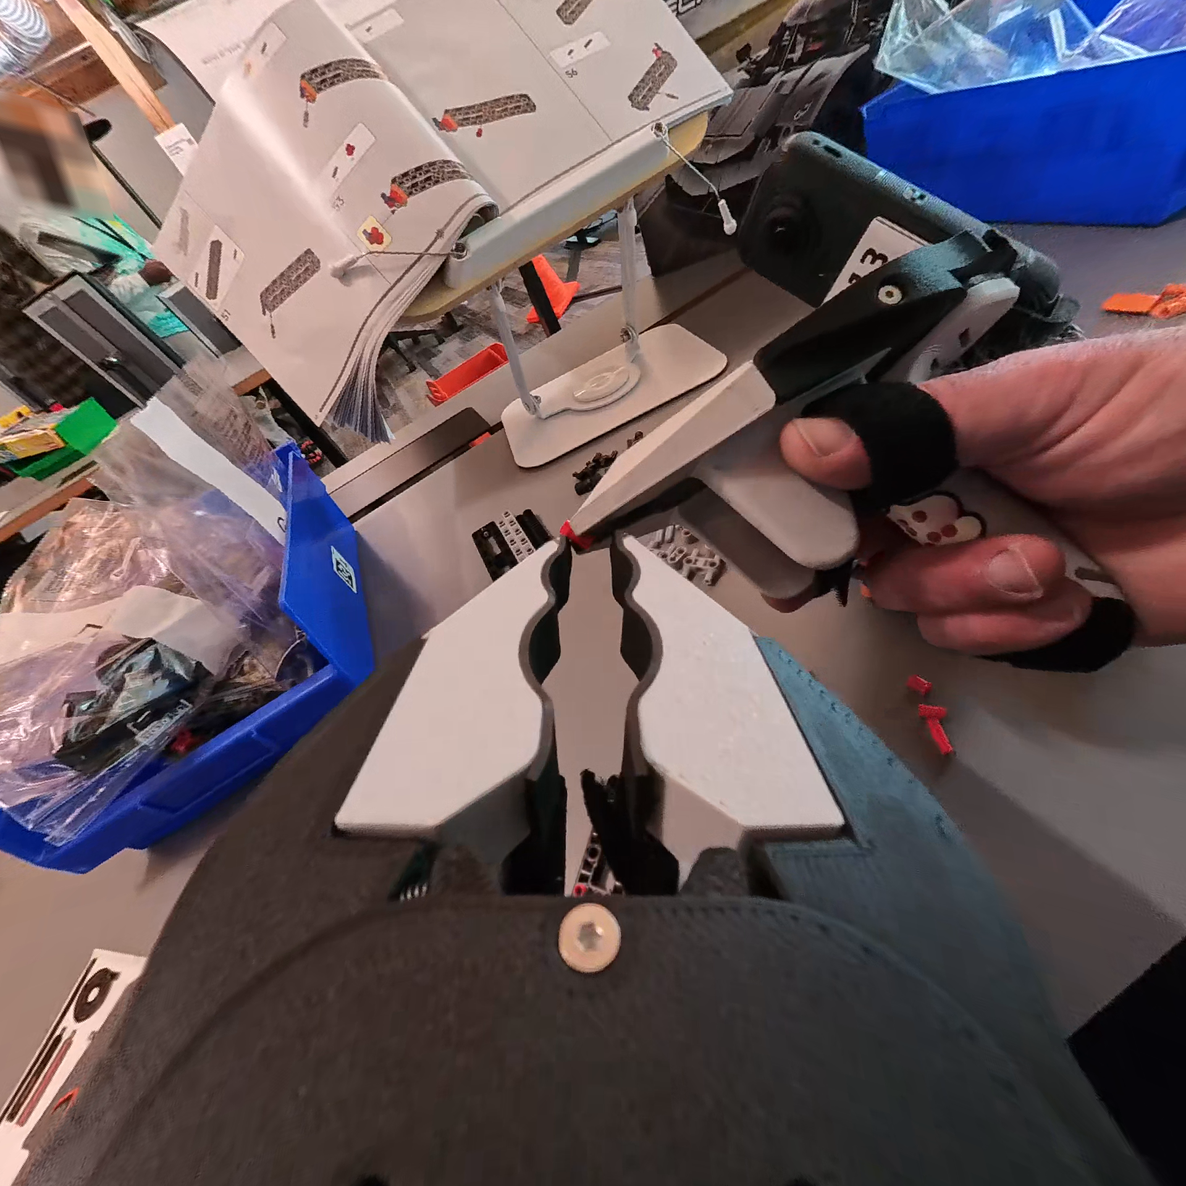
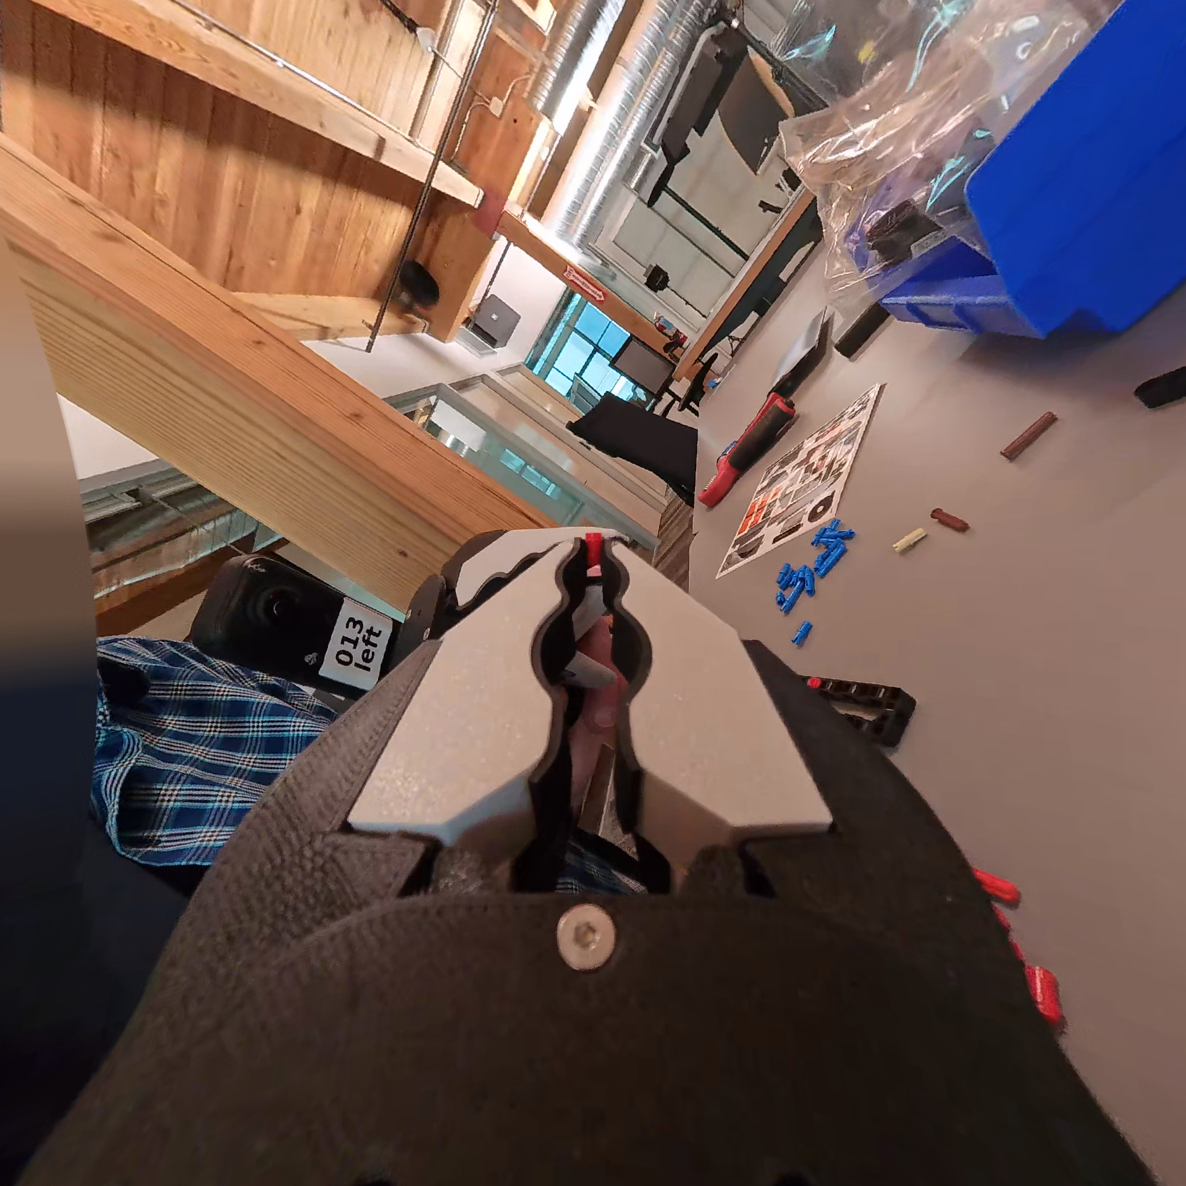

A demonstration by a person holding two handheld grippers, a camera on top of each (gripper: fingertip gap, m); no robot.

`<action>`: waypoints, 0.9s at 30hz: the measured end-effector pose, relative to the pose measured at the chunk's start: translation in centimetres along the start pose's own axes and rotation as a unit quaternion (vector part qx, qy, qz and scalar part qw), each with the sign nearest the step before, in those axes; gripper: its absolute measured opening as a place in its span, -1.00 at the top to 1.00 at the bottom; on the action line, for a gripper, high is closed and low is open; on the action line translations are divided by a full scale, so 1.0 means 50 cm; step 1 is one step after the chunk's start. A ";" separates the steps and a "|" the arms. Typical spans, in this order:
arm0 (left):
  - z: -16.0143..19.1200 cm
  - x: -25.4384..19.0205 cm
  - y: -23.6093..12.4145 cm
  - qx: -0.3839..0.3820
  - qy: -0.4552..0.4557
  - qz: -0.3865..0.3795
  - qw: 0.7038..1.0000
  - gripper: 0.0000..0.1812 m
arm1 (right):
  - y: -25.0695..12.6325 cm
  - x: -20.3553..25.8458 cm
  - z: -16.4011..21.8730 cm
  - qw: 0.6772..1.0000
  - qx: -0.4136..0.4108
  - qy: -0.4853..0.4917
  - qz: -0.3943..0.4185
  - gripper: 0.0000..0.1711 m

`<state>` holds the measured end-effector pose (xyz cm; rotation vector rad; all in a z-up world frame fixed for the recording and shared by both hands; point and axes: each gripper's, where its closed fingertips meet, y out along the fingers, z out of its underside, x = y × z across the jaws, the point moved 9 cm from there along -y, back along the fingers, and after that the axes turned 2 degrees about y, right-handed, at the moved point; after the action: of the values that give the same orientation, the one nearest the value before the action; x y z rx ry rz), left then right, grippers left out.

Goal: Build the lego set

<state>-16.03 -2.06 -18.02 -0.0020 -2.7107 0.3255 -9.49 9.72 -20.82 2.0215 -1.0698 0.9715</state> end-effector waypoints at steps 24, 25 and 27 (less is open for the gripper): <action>-0.013 -0.007 -0.005 -0.023 0.022 -0.007 0.999 0.92 | -0.012 -0.002 0.009 0.999 -0.041 0.018 -0.014 0.99; -0.014 -0.008 -0.006 -0.024 0.026 -0.008 0.999 0.92 | -0.012 -0.002 0.010 0.999 -0.044 0.023 -0.018 0.98; -0.014 -0.009 -0.006 -0.025 0.034 -0.009 0.999 0.92 | -0.014 -0.003 0.013 0.998 -0.049 0.037 -0.025 0.98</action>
<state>-15.33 -2.23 -17.50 -0.0041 -2.6484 0.2467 -8.77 9.59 -21.42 1.9086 -1.0032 0.9426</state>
